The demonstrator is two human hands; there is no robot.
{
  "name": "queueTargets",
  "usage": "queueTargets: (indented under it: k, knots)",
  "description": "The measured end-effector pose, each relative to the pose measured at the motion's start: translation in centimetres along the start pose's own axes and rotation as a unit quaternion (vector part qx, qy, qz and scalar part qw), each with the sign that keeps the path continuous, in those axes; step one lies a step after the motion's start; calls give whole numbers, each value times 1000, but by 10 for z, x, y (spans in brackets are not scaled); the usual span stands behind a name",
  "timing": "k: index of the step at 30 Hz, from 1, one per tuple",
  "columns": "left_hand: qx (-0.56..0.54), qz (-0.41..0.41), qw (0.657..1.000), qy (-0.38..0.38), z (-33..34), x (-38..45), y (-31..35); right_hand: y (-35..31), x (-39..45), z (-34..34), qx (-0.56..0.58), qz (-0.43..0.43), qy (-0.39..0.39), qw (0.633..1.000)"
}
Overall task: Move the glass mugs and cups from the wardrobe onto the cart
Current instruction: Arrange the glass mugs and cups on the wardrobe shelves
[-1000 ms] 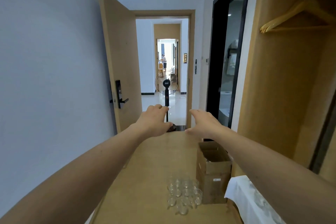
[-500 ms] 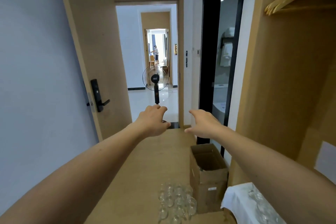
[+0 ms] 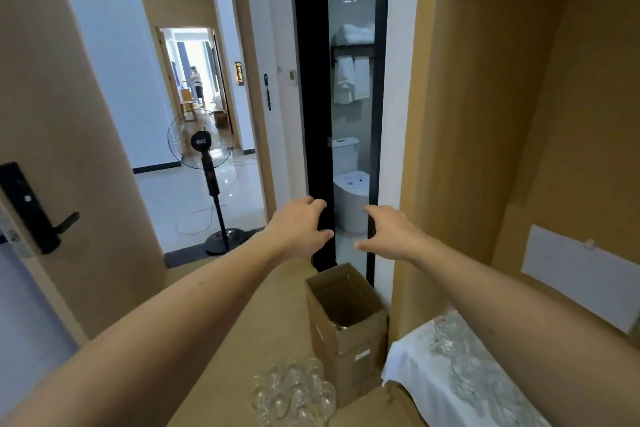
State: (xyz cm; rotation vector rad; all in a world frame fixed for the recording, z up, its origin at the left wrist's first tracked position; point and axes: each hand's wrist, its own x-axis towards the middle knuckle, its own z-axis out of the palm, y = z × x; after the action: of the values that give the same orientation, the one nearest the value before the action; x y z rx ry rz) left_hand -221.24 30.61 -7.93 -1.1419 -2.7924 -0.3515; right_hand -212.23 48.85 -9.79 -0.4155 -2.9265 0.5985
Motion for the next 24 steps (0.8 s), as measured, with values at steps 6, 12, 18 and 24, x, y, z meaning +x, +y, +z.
queueTargets:
  k: [6, 12, 18, 24]
  knots:
    - [-33, 70, 996, -54, 35, 79, -12, 32, 36, 15, 6, 108, 26, 994]
    - [-66, 133, 984, -101, 102, 130, 1, 82, 23, 47, -8, 244, 3, 970]
    - [-84, 199, 953, -211, 179, 151, 37, 136, -13, 81, 12, 350, -6, 937]
    - [-82, 241, 930, -264, 238, 167, 76, 197, -32, 113, 39, 415, -10, 909]
